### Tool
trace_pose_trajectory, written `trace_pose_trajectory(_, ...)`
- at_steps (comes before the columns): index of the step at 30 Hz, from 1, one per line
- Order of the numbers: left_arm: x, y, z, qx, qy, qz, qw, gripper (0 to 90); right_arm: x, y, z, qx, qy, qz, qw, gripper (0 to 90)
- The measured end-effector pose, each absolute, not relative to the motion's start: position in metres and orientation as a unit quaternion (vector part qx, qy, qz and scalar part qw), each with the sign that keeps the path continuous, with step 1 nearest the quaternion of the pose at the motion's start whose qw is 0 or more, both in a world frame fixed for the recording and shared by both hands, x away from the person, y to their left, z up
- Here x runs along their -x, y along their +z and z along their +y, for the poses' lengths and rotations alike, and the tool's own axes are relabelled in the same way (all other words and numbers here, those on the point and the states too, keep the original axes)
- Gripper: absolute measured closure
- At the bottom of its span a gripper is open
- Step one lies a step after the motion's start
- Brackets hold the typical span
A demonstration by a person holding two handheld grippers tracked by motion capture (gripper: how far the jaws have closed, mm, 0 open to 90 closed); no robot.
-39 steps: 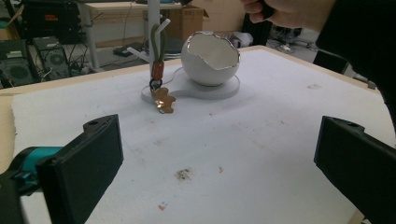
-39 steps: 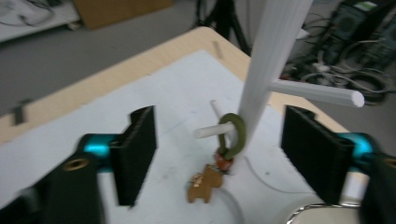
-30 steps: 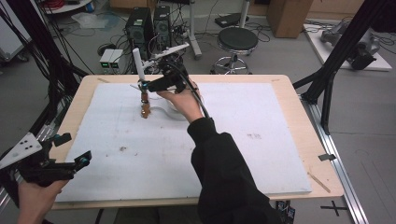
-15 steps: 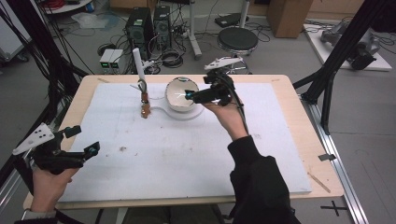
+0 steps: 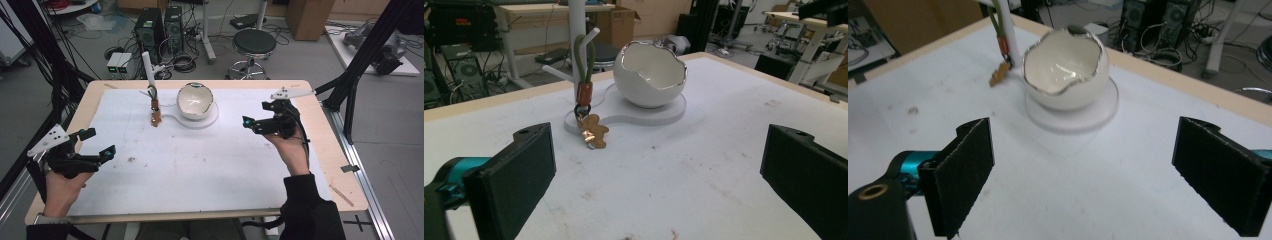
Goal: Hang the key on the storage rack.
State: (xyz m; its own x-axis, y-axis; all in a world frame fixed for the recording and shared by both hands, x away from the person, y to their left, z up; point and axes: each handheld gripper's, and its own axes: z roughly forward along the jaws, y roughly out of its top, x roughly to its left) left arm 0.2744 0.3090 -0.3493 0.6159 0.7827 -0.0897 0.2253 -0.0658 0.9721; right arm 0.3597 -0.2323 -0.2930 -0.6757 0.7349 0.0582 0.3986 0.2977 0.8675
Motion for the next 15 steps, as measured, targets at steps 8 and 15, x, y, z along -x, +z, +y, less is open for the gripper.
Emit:
trace_pose_trajectory(8, -0.279, -0.348, 0.305, -0.689, 0.241, 0.364, 0.578, 1.8, -0.331, -0.311, -0.269, -0.359, 0.457, 0.794, 0.177, 9.1)
trace_pose_trajectory(15, -0.281, -0.351, 0.299, -0.694, 0.235, 0.369, 0.572, 1.7, -0.319, -0.318, -0.304, -0.397, 0.473, 0.763, 0.190, 9.1)
